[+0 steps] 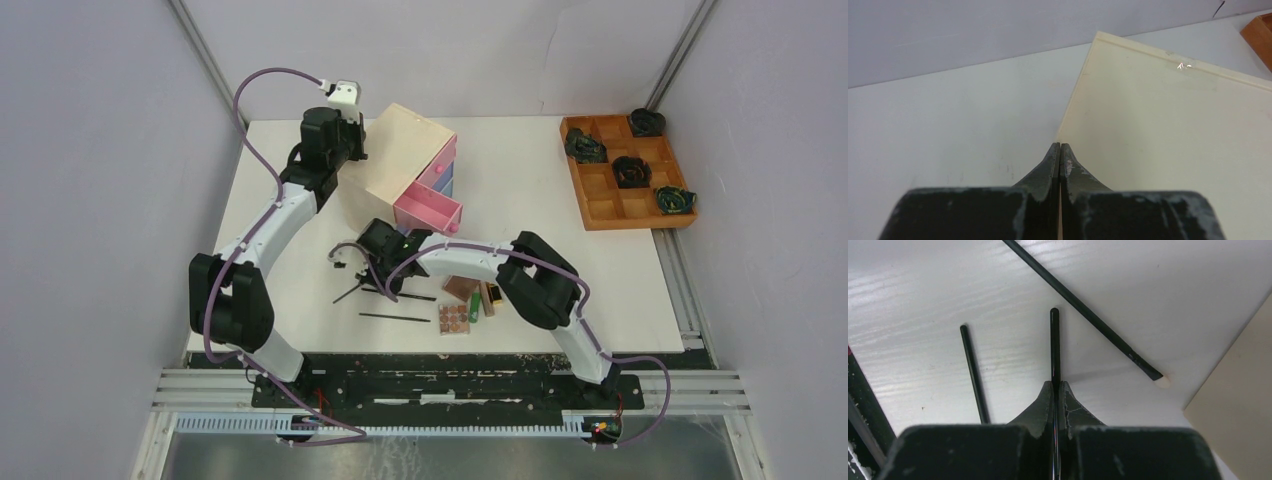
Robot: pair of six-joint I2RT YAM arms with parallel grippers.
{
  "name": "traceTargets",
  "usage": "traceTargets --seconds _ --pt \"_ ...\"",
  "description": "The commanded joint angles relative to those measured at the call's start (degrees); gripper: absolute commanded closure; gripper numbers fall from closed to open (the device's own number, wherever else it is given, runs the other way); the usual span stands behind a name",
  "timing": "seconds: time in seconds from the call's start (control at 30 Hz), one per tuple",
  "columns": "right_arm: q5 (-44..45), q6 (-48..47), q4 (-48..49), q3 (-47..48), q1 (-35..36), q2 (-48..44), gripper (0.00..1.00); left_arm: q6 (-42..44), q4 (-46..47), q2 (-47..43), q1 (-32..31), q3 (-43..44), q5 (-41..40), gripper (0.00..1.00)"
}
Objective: Organize the makeup
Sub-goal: Pick up the makeup brush from the center of the board.
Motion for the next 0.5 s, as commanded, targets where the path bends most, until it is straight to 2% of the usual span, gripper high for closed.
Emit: traceTargets --seconds 0.0,0.23,0.47 --pt "2.28 -0.99 -4.61 0.26 0.01 -5.71 0.99 -1.62 -18.45 5.64 1.67 -4.44 -2.08 0.97" --pt "1.83 -1.37 -9.09 1.31 -0.06 -11.11 0.99 -1.86 -18.12 5.40 1.84 -4.45 -1.60 0.97" --pt "-2.09 -1.59 -18.17 6.08 0.27 -16.91 0.99 -2.22 -17.93 5.74 1.93 -4.27 -0.89 0.97"
